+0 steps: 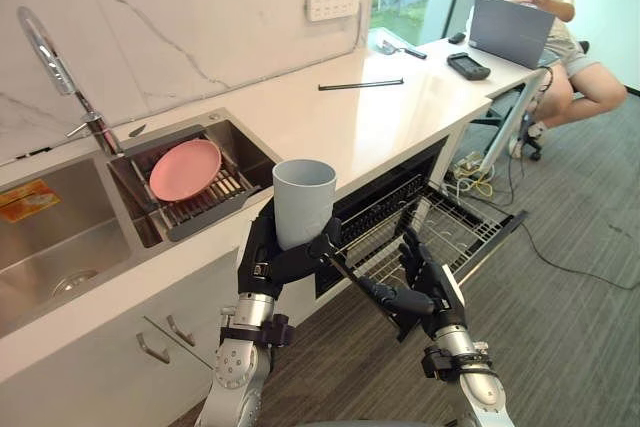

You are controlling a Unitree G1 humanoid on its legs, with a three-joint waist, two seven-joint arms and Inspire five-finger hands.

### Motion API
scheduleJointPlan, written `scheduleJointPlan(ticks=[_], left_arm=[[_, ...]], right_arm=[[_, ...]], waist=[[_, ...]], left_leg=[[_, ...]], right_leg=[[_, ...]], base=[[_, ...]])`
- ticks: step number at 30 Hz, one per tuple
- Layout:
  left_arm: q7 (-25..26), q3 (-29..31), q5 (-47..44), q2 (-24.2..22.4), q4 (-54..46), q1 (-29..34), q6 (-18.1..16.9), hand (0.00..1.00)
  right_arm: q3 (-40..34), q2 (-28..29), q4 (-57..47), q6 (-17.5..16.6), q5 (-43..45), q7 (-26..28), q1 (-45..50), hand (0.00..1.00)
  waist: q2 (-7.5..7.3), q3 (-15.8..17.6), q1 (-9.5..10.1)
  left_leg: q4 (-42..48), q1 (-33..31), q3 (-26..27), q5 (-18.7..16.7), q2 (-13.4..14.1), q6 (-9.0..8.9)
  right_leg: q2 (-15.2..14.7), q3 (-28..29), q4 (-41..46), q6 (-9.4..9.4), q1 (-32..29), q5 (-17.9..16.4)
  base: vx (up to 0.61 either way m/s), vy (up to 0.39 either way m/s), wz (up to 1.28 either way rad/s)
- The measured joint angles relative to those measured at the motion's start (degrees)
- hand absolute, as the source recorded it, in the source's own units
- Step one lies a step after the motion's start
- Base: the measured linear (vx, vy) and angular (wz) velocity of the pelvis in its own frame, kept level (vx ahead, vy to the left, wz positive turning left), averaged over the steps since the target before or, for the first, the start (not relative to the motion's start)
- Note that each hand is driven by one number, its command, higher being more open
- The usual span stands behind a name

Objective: Walk over to the sink, pick up the cup, carry it to the dishwasher, place the cup inside the dishwasher, then close the dishwasher door

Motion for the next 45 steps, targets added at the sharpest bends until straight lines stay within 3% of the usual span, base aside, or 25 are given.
scheduleJointPlan(ticks=[10, 20, 28, 35, 45], left_arm=[[3.8, 0.7, 4.0, -0.1, 0.0, -1.0, 1.0, 0.0], [4.5, 0.5, 6.2, -0.1, 2.9, -0.8, 3.6, 0.0], [4.5, 0.3, 6.3, -0.1, 4.9, -0.8, 4.4, 0.0], [3.0, -0.2, 6.3, -0.1, 4.9, -0.8, 4.4, 0.0], [-0.9, -4.6, 9.6, 0.0, 4.6, -0.5, 4.4, 0.0]], right_arm=[[0.1, 0.3, -7.5, -0.9, 3.6, 8.7, 1.6, 1.0], [3.5, 0.2, -11.9, -1.4, 8.1, 12.8, 0.3, 1.0], [4.6, 0.2, -12.9, -1.7, 8.8, 13.5, -2.8, 1.0], [4.6, 0.2, -12.9, -1.7, 9.7, 10.7, -2.9, 1.0], [6.8, 0.2, -12.8, -1.7, 9.8, 8.8, -3.3, 1.0]], waist=[[0.07, 0.0, -0.19], [0.0, 0.0, 0.05], [-0.07, 0.0, 0.25], [-0.12, 0.0, 0.48], [-0.54, -0.2, 1.63]], left_leg=[[0.1, 0.1, 1.5, 0.0, 0.2, -0.06], [0.2, 0.1, 1.8, 0.0, 0.1, -0.05], [0.1, 0.1, 1.7, 0.0, 0.0, 0.0], [-0.1, 0.2, 1.5, 0.3, -0.3, 0.44], [0.0, 0.2, 0.9, 0.4, -0.6, 0.73]], right_leg=[[0.4, 1.6, -1.7, -0.16, 0.3, 1.4], [0.4, 1.9, -1.8, -0.04, 0.2, 1.6], [0.4, 1.8, -1.8, 0.03, 0.2, 1.8], [0.2, 1.6, -1.8, 0.24, 0.3, 2.1], [-0.4, 1.1, -1.8, 0.4, 0.5, 2.3]], base=[[-0.01, -0.002, -0.09], [0.0, 0.0, 0.0], [0.0, 0.0, 0.0], [0.0, 0.0, 0.0], [0.0, 0.0, 0.02]])
